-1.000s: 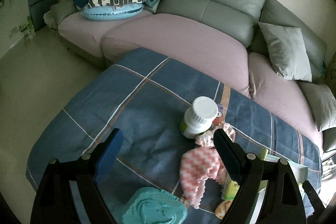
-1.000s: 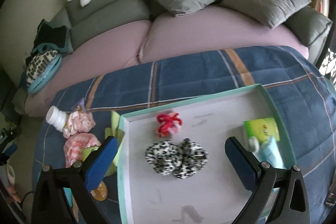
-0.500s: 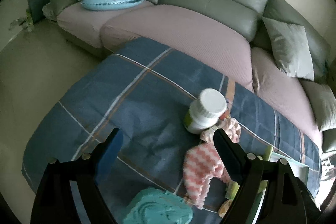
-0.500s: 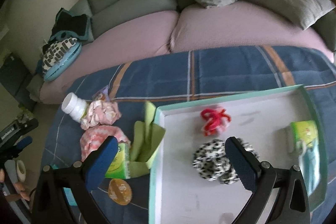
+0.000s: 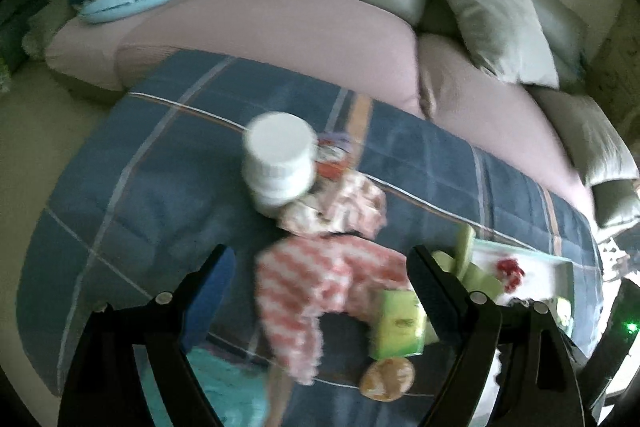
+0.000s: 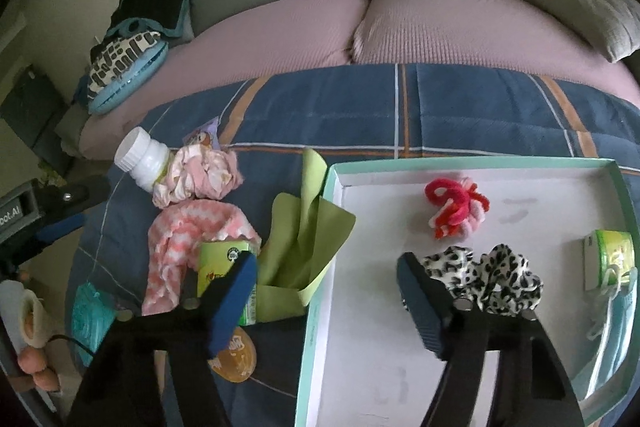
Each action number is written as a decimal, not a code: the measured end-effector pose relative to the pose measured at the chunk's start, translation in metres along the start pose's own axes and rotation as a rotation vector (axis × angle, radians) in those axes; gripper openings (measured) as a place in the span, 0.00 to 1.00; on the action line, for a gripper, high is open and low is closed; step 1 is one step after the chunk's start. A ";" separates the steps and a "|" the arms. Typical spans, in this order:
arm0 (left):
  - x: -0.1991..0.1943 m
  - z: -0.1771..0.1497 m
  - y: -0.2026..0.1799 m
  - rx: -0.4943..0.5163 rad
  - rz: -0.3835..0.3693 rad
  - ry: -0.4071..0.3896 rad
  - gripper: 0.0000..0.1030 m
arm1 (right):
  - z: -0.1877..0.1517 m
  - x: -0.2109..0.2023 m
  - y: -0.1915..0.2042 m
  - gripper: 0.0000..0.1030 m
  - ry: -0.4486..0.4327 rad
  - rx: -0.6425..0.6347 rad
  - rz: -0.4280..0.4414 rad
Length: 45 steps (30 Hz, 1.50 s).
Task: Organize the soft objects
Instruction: 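Move both grippers back from the tray toward the pile of soft items, then grasp the pink-and-white fuzzy cloth with the left gripper while the right gripper grasps the green tissue pack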
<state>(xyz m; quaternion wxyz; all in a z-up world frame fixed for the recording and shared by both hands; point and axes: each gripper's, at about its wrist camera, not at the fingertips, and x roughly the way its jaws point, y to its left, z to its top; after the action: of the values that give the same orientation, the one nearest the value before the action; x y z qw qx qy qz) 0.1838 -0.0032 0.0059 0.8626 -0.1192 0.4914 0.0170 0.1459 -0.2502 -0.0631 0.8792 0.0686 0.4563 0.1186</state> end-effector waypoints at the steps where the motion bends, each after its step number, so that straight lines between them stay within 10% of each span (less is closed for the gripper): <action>1: 0.004 -0.002 -0.004 0.005 -0.018 0.014 0.85 | 0.000 0.001 0.000 0.64 0.004 0.000 0.006; 14: 0.042 -0.019 -0.040 0.053 -0.087 0.144 0.84 | -0.003 0.001 -0.006 0.62 0.033 0.015 -0.021; 27: 0.043 -0.010 0.010 -0.096 -0.034 0.133 0.84 | -0.002 -0.014 0.034 0.62 -0.025 -0.089 0.066; 45: 0.072 -0.015 0.016 -0.139 0.001 0.198 0.80 | -0.022 0.043 0.076 0.62 0.115 -0.171 0.128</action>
<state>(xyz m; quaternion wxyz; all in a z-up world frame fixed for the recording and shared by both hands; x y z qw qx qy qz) 0.2061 0.0029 -0.0661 0.7995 -0.1798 0.5718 0.0396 0.1411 -0.1648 -0.0921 0.8449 0.0153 0.4888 0.2168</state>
